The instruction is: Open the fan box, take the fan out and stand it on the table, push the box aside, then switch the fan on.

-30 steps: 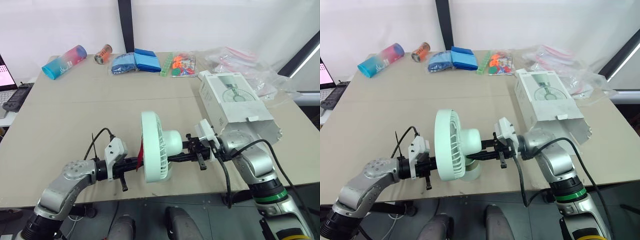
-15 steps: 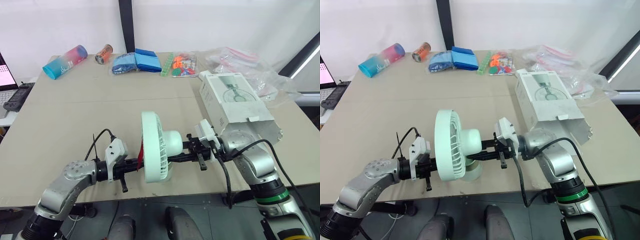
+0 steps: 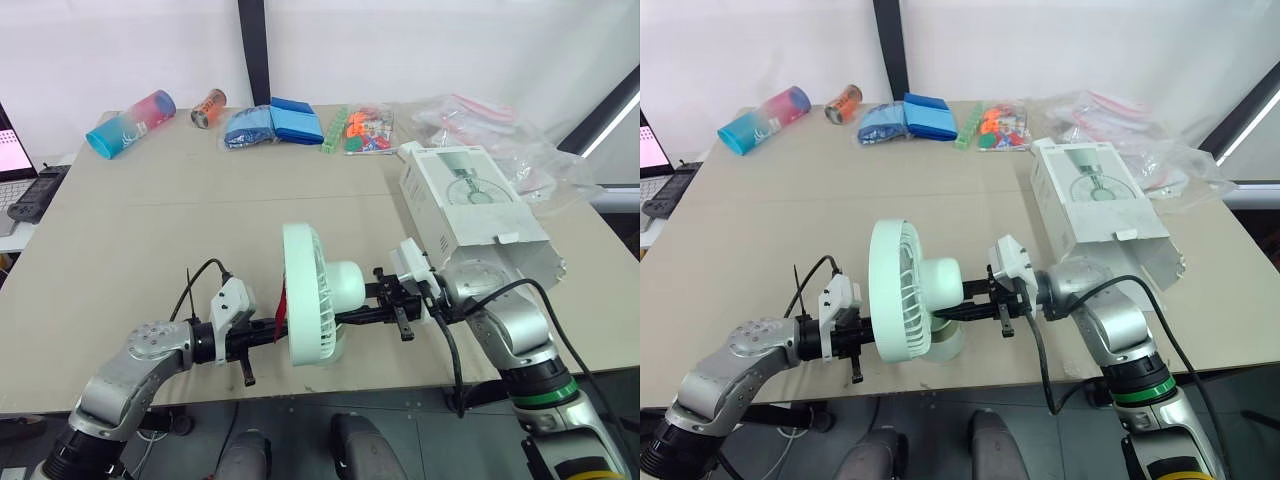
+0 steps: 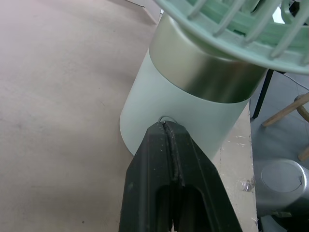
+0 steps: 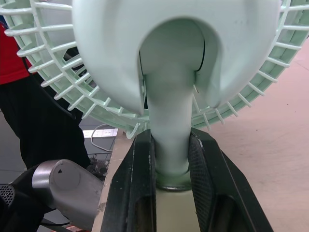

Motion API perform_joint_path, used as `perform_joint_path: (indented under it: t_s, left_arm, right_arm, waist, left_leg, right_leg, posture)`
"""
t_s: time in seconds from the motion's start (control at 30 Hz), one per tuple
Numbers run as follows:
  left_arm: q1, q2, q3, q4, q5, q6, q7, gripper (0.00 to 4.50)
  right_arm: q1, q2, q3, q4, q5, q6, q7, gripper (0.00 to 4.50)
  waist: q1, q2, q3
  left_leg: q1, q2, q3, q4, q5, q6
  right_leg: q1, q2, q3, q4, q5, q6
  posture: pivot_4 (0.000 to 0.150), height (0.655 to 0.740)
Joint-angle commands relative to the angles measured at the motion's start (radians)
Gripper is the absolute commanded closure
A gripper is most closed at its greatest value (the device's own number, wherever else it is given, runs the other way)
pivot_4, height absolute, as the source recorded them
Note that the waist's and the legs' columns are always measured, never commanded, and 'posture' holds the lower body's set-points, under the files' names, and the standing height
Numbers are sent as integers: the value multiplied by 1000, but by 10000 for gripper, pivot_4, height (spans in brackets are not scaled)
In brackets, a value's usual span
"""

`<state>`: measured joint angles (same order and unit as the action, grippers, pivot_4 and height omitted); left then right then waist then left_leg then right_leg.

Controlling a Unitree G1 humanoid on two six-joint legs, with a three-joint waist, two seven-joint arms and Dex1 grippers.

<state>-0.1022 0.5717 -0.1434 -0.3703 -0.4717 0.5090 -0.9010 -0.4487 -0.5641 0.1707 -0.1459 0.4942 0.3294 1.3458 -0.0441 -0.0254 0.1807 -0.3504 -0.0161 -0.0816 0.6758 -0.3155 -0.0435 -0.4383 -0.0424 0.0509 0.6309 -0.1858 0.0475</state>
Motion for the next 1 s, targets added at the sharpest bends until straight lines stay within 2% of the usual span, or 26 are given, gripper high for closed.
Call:
perform_joint_path:
  t_s: [0.03,0.5,0.77,1.0]
  left_arm:
    - [1,-7,-19,-43,-15,0,-11,44416]
    - [6,-6,-12,-47,-13,-4,-7,44416]
    - [53,10,83,-38,-11,-134,-25,44416]
    - [111,68,152,-53,-36,-158,-69,44416]
  right_arm:
    - [-1,-6,6,-20,-4,-3,-4,41381]
    - [4,-6,8,-17,-9,-9,0,41381]
    - [9,-2,5,-8,-11,-15,-5,41381]
    - [6,-1,-1,13,-12,-29,-1,41381]
  waist:
    - [0,0,0]
    - [0,0,0]
    - [0,0,0]
    - [0,0,0]
  left_leg:
    - [0,0,0,0,0,0]
    - [0,0,0,0,0,0]
    - [0,0,0,0,0,0]
    - [0,0,0,0,0,0]
  right_leg:
    - [0,0,0,0,0,0]
    - [0,0,0,0,0,0]
    - [0,0,0,0,0,0]
    - [0,0,0,0,0,0]
  posture:
    - [1500,7400]
    - [1500,7400]
    - [1500,7400]
    - [1500,7400]
